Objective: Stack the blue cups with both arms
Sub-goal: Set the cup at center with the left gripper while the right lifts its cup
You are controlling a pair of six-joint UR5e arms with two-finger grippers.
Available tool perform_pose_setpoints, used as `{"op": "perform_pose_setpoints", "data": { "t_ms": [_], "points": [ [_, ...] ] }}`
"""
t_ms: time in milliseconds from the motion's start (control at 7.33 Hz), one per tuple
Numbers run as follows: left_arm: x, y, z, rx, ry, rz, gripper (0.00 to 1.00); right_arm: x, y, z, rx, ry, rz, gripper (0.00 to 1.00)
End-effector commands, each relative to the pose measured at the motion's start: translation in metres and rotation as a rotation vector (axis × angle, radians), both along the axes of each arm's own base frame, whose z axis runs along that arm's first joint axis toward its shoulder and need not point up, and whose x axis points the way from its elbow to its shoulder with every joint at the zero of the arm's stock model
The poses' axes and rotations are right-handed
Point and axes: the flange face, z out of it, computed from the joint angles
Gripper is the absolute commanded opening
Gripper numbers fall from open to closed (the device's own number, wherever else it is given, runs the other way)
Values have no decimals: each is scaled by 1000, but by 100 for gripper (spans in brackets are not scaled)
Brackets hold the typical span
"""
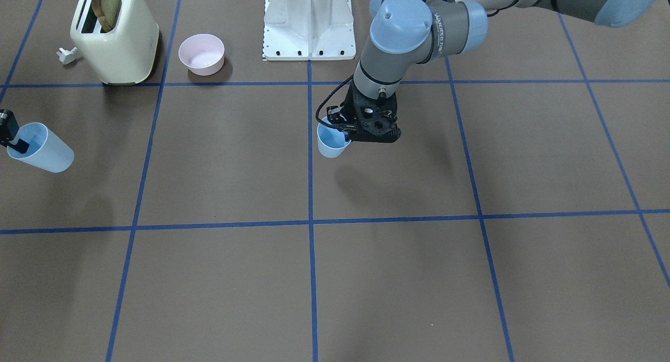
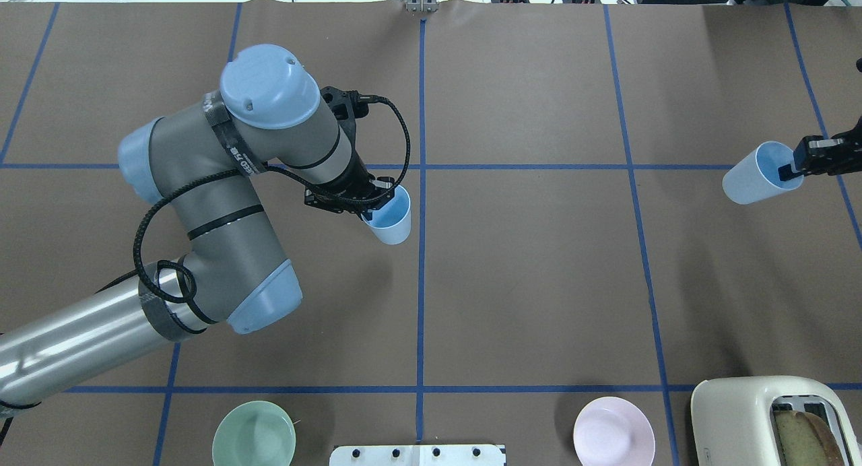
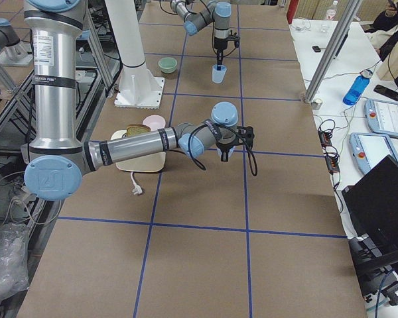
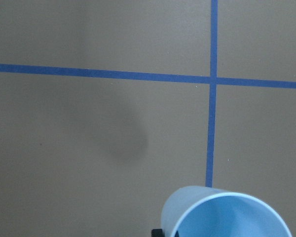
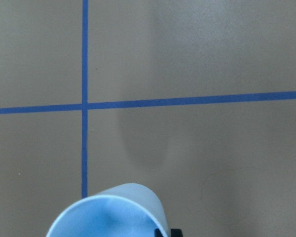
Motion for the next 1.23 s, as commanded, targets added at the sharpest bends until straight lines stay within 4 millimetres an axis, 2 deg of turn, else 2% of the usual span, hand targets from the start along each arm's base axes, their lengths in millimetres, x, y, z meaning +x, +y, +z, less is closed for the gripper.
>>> {"op": "perform_pose_setpoints", "data": {
  "t_ms": [0, 273, 682, 1091],
  "points": [
    [32, 17, -4, 6, 3, -6, 0, 3, -24, -30, -13, 1, 18, 0],
    [47, 23, -7, -3, -6, -9, 0, 5, -33, -42, -20, 3, 27, 0],
    [64, 25, 5, 14, -26, -24, 0, 5, -42, -55, -32, 2, 31, 0],
    [71, 29, 7, 27, -28, -27, 0, 11, -45, -57, -34, 0, 40, 0]
  ]
}}
